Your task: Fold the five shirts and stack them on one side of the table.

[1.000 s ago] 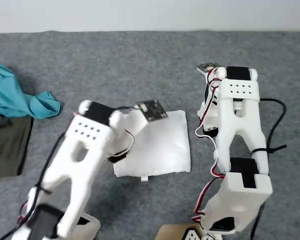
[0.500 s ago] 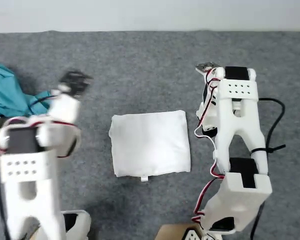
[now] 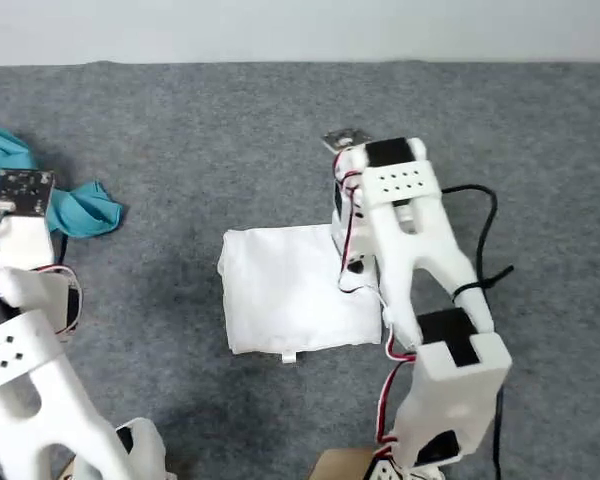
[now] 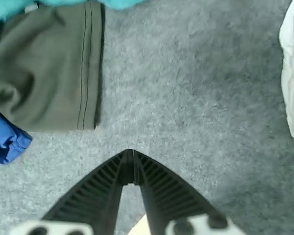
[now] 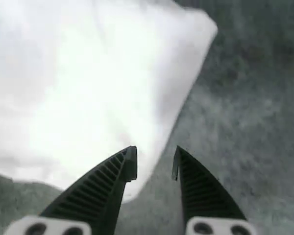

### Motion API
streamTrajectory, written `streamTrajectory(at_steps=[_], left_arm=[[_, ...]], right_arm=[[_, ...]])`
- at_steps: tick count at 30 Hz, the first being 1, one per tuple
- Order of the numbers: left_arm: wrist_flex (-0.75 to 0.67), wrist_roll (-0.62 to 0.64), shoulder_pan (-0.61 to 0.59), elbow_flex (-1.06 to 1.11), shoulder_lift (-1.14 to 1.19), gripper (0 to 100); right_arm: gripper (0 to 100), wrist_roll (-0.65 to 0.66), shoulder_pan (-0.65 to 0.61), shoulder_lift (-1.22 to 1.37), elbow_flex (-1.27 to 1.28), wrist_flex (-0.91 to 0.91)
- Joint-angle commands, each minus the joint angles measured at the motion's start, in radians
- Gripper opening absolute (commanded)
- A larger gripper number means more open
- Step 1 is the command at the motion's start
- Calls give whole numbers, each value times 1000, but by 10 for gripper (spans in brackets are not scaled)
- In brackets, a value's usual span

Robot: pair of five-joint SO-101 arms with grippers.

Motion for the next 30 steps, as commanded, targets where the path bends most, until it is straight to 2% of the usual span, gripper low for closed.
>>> streamTrajectory(at_steps=[1, 4, 10, 15, 21, 30], left_arm=[[-34, 6, -6, 16, -28, 3], [-49, 8, -8, 28, -28, 3], [-49, 8, -6, 30, -28, 3], [-49, 6, -5, 30, -28, 3], [-49, 6, -5, 30, -28, 3], [-48, 6, -6, 31, -28, 3]], right_arm=[[140, -15, -25, 38, -12, -61], [147, -17, -31, 105, -14, -71], [240, -57, -36, 145, -14, -70], [244, -55, -36, 143, -64, -47], [244, -52, -64, 142, -172, 64], [244, -52, -67, 193, -181, 41]])
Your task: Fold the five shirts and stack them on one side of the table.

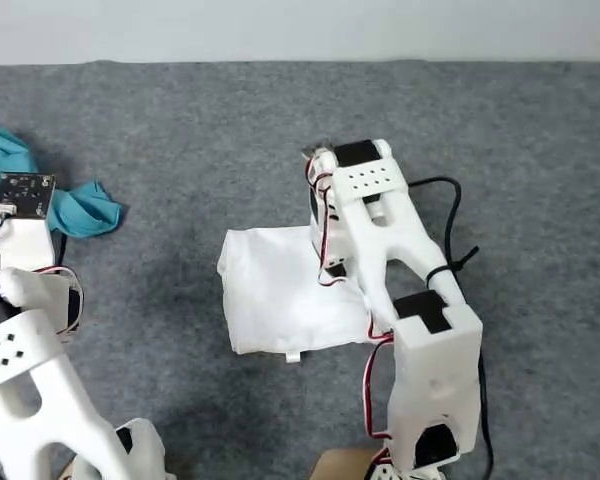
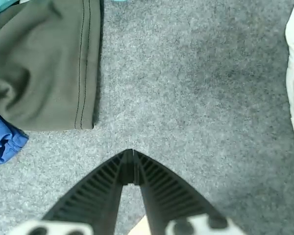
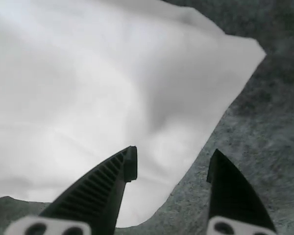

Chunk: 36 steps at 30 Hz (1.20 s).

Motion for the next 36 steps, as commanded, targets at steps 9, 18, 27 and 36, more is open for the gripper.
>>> streamTrajectory(at_steps=[9, 18, 27, 36], left_arm=[[-17, 6, -6, -2, -28, 3], [-18, 5, -3, -2, -28, 3], [-46, 5, -3, -2, -26, 3], [-41, 5, -3, -2, -26, 3]], right_arm=[[242, -8, -8, 113, -46, -65], [68, 2, -8, 162, -52, -77], [9, 135, 5, 84, -129, -76], [9, 342, 153, 154, -273, -91]])
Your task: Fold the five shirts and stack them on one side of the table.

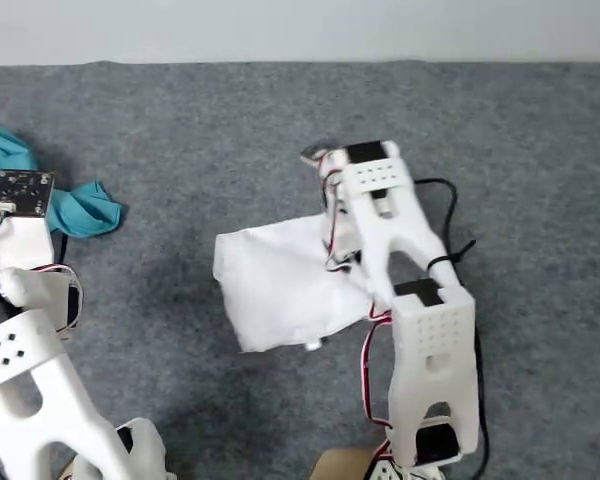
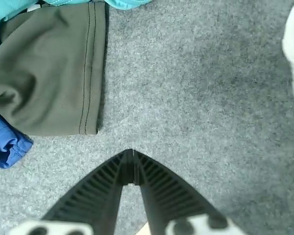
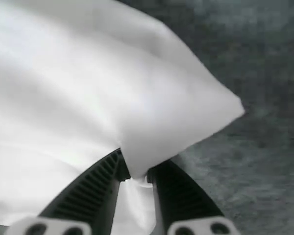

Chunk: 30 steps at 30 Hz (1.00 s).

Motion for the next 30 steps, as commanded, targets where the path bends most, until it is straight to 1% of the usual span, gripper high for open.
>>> streamTrajectory(at_steps=[1, 4, 8, 14, 19, 23, 25, 27, 29, 30], left_arm=[[-14, 5, -3, -2, -26, 3], [-14, 5, -3, -2, -26, 3], [-14, 5, -3, -2, -26, 3], [-11, 5, -3, -2, -26, 3], [-17, 5, -3, 28, -26, 3], [-17, 5, -8, 56, -28, 3], [-15, 5, -8, 56, -28, 3], [-18, 5, -8, 54, -28, 3], [-18, 5, -5, 54, -28, 3], [-18, 5, -5, 54, -28, 3]], right_arm=[[9, 100, 70, 8, -141, -12], [9, 195, 88, 71, -259, -2], [9, 318, 82, 143, -410, -4], [10, 505, 27, 255, -644, -16], [10, 577, -31, 375, -844, -15], [17, 582, -54, 446, -951, 7], [72, 580, -56, 452, -996, 54], [188, 565, -61, 450, -1040, 97], [289, 496, -61, 450, -1109, 125], [312, 457, -61, 450, -1148, 137]])
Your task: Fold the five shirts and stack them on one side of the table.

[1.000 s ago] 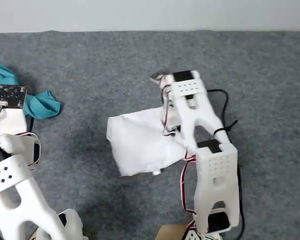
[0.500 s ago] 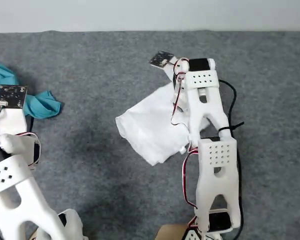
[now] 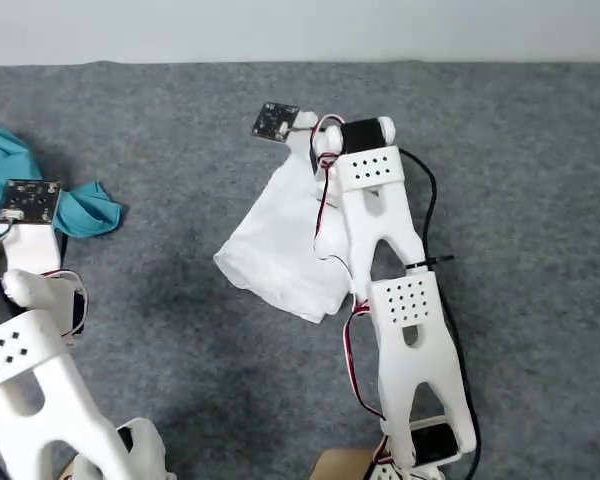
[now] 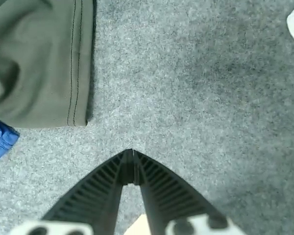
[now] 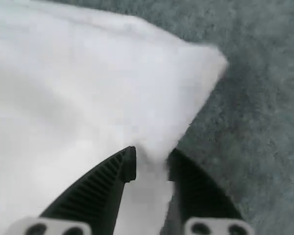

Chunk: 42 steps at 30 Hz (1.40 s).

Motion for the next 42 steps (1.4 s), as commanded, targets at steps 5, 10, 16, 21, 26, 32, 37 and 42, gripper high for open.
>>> streamTrajectory(at_steps=[5, 10, 16, 21, 26, 32, 37, 42], left_arm=[[-18, 5, -3, -8, -25, 3], [-18, 5, -2, -8, -25, 3], [-18, 5, -6, -8, -25, 3], [-14, 6, -6, -15, -26, 3], [-12, 9, -6, -13, -26, 3], [-18, 11, -6, -13, -26, 3], [-18, 11, -5, -13, -26, 3], [-18, 11, -5, -13, -26, 3]], right_arm=[[314, -184, -21, -65, -153, 90], [186, -364, -28, -125, -152, 90], [24, -436, -30, -182, -150, 96], [9, -563, -22, -229, -109, 97], [8, -629, -19, -394, 212, 97], [8, -678, -27, -636, 661, 90], [8, -690, -28, -713, 853, 90], [8, -684, -30, -716, 976, 77]])
